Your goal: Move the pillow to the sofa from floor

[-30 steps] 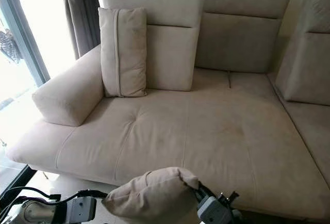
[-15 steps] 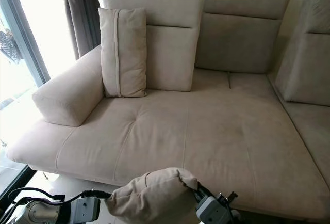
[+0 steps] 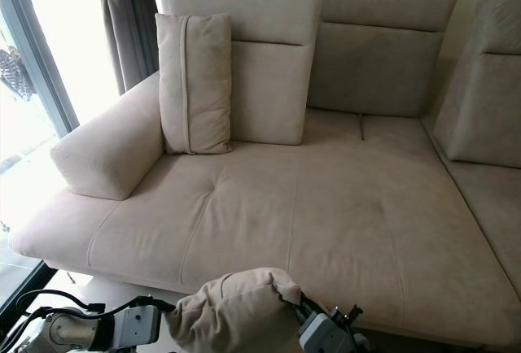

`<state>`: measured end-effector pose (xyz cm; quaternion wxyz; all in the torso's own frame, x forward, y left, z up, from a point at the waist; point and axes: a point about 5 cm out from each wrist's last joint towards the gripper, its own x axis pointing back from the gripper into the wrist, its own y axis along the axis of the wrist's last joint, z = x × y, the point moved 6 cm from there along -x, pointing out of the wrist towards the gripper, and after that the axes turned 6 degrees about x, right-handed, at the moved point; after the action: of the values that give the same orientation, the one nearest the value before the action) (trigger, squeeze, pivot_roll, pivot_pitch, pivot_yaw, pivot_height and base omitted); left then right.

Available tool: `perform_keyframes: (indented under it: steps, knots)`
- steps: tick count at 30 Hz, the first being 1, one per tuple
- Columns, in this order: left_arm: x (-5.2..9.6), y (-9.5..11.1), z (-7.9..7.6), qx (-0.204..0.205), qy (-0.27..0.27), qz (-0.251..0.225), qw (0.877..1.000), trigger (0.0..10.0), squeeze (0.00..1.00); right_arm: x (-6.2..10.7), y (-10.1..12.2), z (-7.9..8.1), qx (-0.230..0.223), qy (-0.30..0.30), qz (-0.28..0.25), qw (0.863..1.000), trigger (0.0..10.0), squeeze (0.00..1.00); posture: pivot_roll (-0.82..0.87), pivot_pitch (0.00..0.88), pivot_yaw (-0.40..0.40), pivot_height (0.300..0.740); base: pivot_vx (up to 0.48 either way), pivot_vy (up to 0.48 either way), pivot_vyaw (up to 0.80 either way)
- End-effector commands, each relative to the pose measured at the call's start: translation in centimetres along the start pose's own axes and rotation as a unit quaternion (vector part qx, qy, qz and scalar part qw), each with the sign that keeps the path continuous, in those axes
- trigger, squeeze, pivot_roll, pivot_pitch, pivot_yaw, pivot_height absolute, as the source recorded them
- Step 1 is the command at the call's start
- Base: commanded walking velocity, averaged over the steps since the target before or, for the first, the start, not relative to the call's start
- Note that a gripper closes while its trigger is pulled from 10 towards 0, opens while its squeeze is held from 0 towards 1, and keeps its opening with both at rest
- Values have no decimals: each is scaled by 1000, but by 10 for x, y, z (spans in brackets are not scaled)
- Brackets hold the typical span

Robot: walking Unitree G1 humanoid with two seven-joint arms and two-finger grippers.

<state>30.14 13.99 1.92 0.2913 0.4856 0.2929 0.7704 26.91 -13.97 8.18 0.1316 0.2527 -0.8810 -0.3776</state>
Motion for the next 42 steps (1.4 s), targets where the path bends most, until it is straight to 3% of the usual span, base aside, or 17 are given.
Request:
perform_keyframes:
  steps: [1,10,17,29,35,42]
  knots:
    - [-3,5,1,-18,-8,1,1000,10000,0,-5,22,3,6,5,-41,999,0,0,82,46,14,566,0,0,0]
    - [-1,11,13,-7,12,1,1000,10000,0,-5,17,11,-9,17,-27,999,0,0,83,44,14,566,0,0,0]
    - [-1,9,9,-5,4,4,1000,10000,0,-8,19,8,-16,11,-31,999,0,0,86,42,12,566,0,0,0]
    - [3,-6,28,-4,55,58,997,10000,0,-7,16,13,-50,24,-23,998,0,0,85,35,14,566,0,0,0]
    - [3,-7,26,-5,50,60,997,10000,0,-7,16,13,-55,23,-21,998,0,0,84,32,14,566,0,0,0]
    - [3,-3,5,-23,-1,36,999,10000,0,-10,16,7,-50,11,-22,998,0,0,89,27,13,566,0,0,0]
